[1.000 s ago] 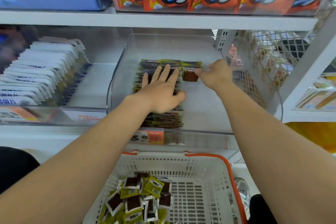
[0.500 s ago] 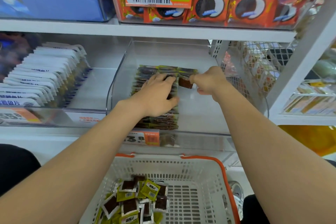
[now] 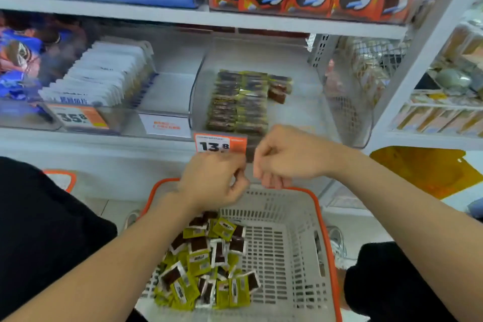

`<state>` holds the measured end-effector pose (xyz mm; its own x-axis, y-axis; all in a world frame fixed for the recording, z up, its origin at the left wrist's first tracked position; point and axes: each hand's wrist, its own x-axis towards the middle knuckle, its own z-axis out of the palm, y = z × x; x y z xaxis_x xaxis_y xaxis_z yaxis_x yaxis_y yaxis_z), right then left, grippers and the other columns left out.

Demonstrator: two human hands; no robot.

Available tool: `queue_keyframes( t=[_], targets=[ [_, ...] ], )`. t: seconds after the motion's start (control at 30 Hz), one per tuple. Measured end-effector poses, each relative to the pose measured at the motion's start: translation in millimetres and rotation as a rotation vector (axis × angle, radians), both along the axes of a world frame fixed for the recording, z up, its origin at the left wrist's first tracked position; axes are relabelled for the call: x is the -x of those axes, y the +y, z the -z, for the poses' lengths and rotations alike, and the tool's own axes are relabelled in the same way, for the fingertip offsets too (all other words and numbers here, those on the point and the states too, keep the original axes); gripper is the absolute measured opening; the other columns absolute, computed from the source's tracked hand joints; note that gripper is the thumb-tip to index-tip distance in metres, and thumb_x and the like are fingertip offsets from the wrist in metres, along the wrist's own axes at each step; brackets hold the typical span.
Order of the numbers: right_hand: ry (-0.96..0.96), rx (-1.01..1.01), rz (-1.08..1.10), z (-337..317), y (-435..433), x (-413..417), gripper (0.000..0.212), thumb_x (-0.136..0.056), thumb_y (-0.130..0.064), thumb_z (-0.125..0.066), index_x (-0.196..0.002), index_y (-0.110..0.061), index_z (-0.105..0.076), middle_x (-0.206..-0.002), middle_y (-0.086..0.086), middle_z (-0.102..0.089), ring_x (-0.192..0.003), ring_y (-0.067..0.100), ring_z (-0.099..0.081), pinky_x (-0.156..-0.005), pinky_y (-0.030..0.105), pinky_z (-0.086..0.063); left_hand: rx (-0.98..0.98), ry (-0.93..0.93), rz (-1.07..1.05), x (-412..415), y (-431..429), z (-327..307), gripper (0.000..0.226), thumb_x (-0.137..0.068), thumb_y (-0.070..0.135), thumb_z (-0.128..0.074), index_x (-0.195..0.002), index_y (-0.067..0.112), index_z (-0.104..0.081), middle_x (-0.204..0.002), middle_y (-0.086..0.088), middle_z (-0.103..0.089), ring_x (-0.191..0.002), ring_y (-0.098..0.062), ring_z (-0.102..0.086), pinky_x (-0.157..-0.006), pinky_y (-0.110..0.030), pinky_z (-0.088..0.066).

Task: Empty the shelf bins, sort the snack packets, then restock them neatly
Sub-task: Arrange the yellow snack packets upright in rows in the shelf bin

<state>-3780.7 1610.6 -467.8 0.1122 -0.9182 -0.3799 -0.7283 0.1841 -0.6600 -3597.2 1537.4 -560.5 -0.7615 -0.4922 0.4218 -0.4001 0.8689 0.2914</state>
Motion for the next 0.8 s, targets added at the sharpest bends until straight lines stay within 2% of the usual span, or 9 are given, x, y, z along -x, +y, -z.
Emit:
queue_keyframes(
  t=[0.07,0.13,0.23,0.33,0.4,0.53,0.63,0.73,0.8],
  targets=[
    [0.087,-0.231,-0.141,47,2,-14,0.030,-0.094,-0.003,-0.045,-0.098,-0.005,-0.074,-0.080,0.008,-0.078,-0.067,0.023,-0.076,-0.058,0.031,-0.060,-0.165,-0.369,-0.018,-12,-5,30,0.018,-0.083,0.043,-0.044,-0.075,0.028,-0.050,-0.075,0.003,-0.064,-0.071,-0.028,-0.063,-0.058,-0.037,-0.048],
    [0.165,-0.321,-0.211,104,-4,-25,0.031,-0.097,-0.007,-0.045,-0.111,-0.003,-0.072,-0.092,0.011,-0.078,-0.075,0.023,-0.077,-0.063,0.032,-0.061,-0.297,-0.604,-0.055,-20,-12,59,0.018,-0.092,0.037,-0.048,-0.077,0.027,-0.051,-0.079,0.003,-0.061,-0.074,-0.023,-0.057,-0.061,-0.035,-0.039],
    [0.285,-0.303,-0.209,189,-19,-32,0.035,-0.096,-0.010,-0.047,-0.120,-0.002,-0.071,-0.117,0.019,-0.073,-0.106,0.035,-0.069,-0.089,0.045,-0.059,-0.426,-0.753,-0.104,-30,-22,108,0.016,-0.099,0.029,-0.051,-0.090,0.024,-0.063,-0.095,0.003,-0.065,-0.090,-0.023,-0.062,-0.074,-0.035,-0.044],
    [0.266,-0.304,-0.083,261,-26,-27,0.033,-0.099,-0.008,-0.049,-0.123,-0.008,-0.071,-0.134,0.012,-0.066,-0.122,0.034,-0.062,-0.103,0.044,-0.052,-0.603,-0.815,-0.154,-46,-32,161,0.018,-0.096,0.017,-0.055,-0.105,0.023,-0.069,-0.119,-0.003,-0.068,-0.109,-0.027,-0.063,-0.093,-0.040,-0.051],
    [0.200,-0.300,-0.009,302,-20,-27,0.030,-0.099,-0.005,-0.054,-0.121,-0.011,-0.074,-0.135,0.007,-0.065,-0.124,0.031,-0.061,-0.103,0.040,-0.051,-0.675,-0.881,-0.160,-57,-33,190,0.020,-0.094,0.009,-0.061,-0.101,0.027,-0.067,-0.123,-0.003,-0.066,-0.107,-0.025,-0.061,-0.088,-0.035,-0.050],
    [0.250,-0.406,-0.061,374,22,-38,0.024,-0.092,-0.011,-0.067,-0.113,-0.016,-0.076,-0.121,0.002,-0.069,-0.114,0.024,-0.065,-0.094,0.031,-0.053,-0.826,-1.046,-0.083,-80,-21,233,0.034,-0.084,0.006,-0.082,-0.114,0.018,-0.071,-0.120,0.001,-0.066,-0.102,-0.019,-0.063,-0.077,-0.029,-0.050],
    [0.242,-0.480,-0.113,409,51,-51,0.036,-0.085,-0.013,-0.071,-0.117,-0.028,-0.077,-0.115,-0.001,-0.073,-0.101,0.020,-0.070,-0.084,0.036,-0.060,-0.935,-1.084,-0.083,-97,-10,252,0.047,-0.078,0.013,-0.091,-0.121,0.018,-0.072,-0.124,0.001,-0.068,-0.105,-0.019,-0.067,-0.084,-0.031,-0.058],
    [0.217,-0.457,-0.105,416,64,-66,0.046,-0.083,-0.009,-0.069,-0.122,-0.032,-0.073,-0.121,-0.006,-0.069,-0.107,0.022,-0.068,-0.084,0.035,-0.058,-0.925,-1.158,-0.032,-107,5,264,0.068,-0.068,0.026,-0.099,-0.128,0.022,-0.067,-0.126,0.003,-0.064,-0.111,-0.020,-0.065,-0.091,-0.038,-0.058],
    [0.277,-0.446,-0.123,419,66,-78,0.040,-0.082,-0.015,-0.070,-0.120,-0.030,-0.072,-0.116,-0.002,-0.069,-0.105,0.027,-0.067,-0.082,0.037,-0.056,-0.848,-1.187,0.011,-105,15,268,0.071,-0.065,0.029,-0.100,-0.126,0.024,-0.064,-0.122,0.003,-0.062,-0.108,-0.021,-0.062,-0.079,-0.034,-0.054]
  ],
)
